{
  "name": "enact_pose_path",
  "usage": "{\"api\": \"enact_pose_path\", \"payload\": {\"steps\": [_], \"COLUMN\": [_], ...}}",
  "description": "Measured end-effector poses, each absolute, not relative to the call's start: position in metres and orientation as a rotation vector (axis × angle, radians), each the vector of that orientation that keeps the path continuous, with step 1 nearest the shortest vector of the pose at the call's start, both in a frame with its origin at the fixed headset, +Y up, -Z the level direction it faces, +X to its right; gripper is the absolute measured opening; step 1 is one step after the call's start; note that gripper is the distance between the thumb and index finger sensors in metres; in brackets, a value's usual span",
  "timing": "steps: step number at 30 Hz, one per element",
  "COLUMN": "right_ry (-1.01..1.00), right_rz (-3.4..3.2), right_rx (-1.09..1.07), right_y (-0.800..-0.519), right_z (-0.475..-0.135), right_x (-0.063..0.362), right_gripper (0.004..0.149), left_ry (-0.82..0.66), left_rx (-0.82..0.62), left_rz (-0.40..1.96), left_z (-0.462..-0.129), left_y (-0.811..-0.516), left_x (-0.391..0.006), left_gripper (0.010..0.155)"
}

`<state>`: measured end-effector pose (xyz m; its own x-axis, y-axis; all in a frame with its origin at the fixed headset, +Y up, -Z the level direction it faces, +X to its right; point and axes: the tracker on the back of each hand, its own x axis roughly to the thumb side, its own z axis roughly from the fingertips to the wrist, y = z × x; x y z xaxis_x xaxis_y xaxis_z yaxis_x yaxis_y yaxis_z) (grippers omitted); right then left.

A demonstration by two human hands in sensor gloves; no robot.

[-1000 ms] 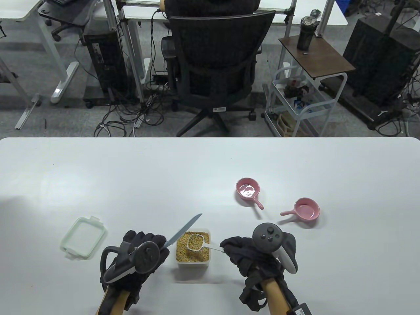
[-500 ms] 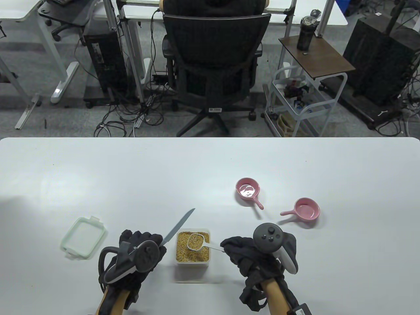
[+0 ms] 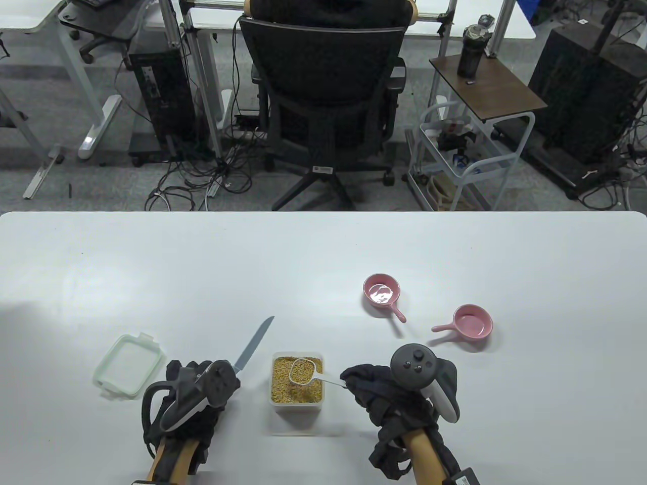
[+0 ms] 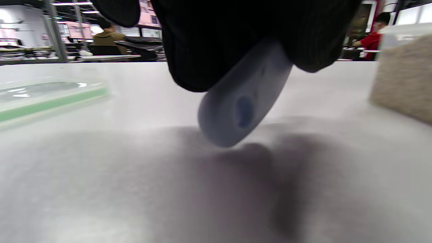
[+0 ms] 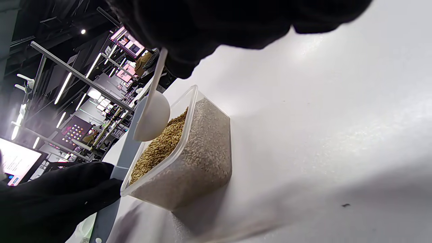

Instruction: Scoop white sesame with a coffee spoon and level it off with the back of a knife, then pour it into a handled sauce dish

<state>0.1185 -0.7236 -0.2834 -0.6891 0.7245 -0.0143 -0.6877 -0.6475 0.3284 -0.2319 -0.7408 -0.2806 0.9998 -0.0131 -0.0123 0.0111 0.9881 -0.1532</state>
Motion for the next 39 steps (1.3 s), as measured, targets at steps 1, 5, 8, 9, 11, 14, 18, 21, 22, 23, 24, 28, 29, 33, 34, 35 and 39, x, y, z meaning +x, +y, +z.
{"api": "enact_pose_path", "payload": {"steps": [1,5,8,9,11,14,18,21,22,23,24,28,29,33,34,35,39], "right_ry": [0.397,0.4,0.401,0.4,0.398,0.399,0.401,0.4,0.4,0.404,0.403,0.405,0.407,0.404,0.403,0.403,0.404], "right_rz": [2.3,2.304,2.309,2.31,2.309,2.31,2.311,2.311,2.311,2.314,2.313,2.313,2.313,2.314,2.314,2.314,2.317], "right_rx": [0.152,0.154,0.155,0.155,0.154,0.152,0.152,0.152,0.152,0.153,0.152,0.149,0.148,0.147,0.147,0.147,0.146], "right_y": [-0.724,-0.724,-0.724,-0.724,-0.724,-0.724,-0.724,-0.724,-0.724,-0.724,-0.724,-0.725,-0.725,-0.724,-0.724,-0.724,-0.724], "right_z": [-0.283,-0.283,-0.283,-0.283,-0.283,-0.283,-0.283,-0.283,-0.283,-0.283,-0.283,-0.283,-0.283,-0.282,-0.282,-0.282,-0.282], "right_x": [0.118,0.118,0.117,0.117,0.117,0.116,0.116,0.116,0.116,0.116,0.116,0.115,0.115,0.115,0.115,0.115,0.114], "right_gripper": [0.038,0.038,0.038,0.038,0.038,0.038,0.038,0.038,0.038,0.038,0.038,0.038,0.038,0.038,0.038,0.038,0.038], "left_ry": [0.025,0.046,0.05,0.051,0.058,0.07,0.08,0.099,0.103,0.108,0.113,0.117,0.115,0.111,0.11,0.108,0.082], "left_rx": [-0.154,-0.159,-0.171,-0.173,-0.17,-0.169,-0.143,-0.135,-0.134,-0.132,-0.13,-0.117,-0.12,-0.121,-0.122,-0.124,-0.126], "left_rz": [-0.011,-0.026,-0.042,-0.044,-0.055,-0.043,-0.068,-0.09,-0.094,-0.109,-0.133,-0.19,-0.192,-0.181,-0.179,-0.179,-0.205], "left_z": [-0.281,-0.284,-0.287,-0.288,-0.289,-0.29,-0.29,-0.29,-0.29,-0.29,-0.29,-0.29,-0.29,-0.29,-0.291,-0.29,-0.288], "left_y": [-0.742,-0.747,-0.751,-0.752,-0.753,-0.754,-0.755,-0.757,-0.757,-0.757,-0.757,-0.758,-0.758,-0.759,-0.759,-0.759,-0.758], "left_x": [-0.234,-0.24,-0.241,-0.24,-0.24,-0.241,-0.242,-0.241,-0.241,-0.24,-0.239,-0.235,-0.234,-0.235,-0.235,-0.235,-0.231], "left_gripper": [0.047,0.048,0.049,0.048,0.048,0.048,0.047,0.047,0.048,0.048,0.048,0.048,0.048,0.048,0.048,0.048,0.054]}}
